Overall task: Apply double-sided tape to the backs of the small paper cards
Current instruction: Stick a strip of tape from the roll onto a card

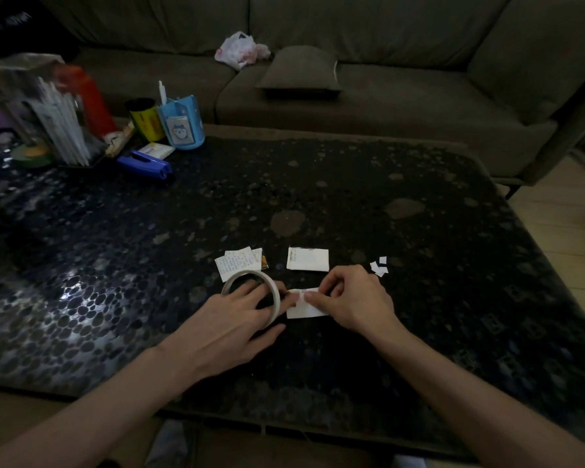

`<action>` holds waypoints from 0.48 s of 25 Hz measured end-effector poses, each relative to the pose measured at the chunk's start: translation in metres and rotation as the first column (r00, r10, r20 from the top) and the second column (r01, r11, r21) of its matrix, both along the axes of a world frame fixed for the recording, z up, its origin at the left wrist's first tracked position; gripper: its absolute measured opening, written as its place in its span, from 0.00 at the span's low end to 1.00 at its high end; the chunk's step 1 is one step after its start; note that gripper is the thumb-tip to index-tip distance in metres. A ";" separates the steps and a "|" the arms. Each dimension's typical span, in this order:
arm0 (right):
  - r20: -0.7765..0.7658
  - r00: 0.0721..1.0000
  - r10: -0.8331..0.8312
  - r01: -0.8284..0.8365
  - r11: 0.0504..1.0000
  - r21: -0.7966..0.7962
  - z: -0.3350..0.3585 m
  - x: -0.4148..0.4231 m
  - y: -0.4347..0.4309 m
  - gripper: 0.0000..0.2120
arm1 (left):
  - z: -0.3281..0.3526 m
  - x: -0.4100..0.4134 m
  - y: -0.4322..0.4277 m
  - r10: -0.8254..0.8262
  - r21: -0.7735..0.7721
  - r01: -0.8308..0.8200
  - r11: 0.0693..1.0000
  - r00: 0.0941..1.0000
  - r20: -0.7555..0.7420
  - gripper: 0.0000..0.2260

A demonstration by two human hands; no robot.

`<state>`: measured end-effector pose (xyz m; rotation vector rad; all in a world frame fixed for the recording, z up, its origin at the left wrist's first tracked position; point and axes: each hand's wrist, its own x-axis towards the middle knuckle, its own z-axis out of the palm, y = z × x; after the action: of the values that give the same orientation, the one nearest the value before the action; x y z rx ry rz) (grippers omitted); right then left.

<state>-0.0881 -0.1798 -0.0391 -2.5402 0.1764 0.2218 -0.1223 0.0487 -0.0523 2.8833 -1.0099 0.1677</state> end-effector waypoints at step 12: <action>-0.161 0.987 0.010 0.015 0.988 0.153 0.007 0.014 -0.009 0.14 | 0.002 -0.005 0.007 -0.025 -0.014 0.024 1.000 0.999 -0.044 0.24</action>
<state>-0.0742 -0.1884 -0.0322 -2.3688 0.2171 0.4246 -0.1270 0.0560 -0.0504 2.8484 -1.0322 0.1083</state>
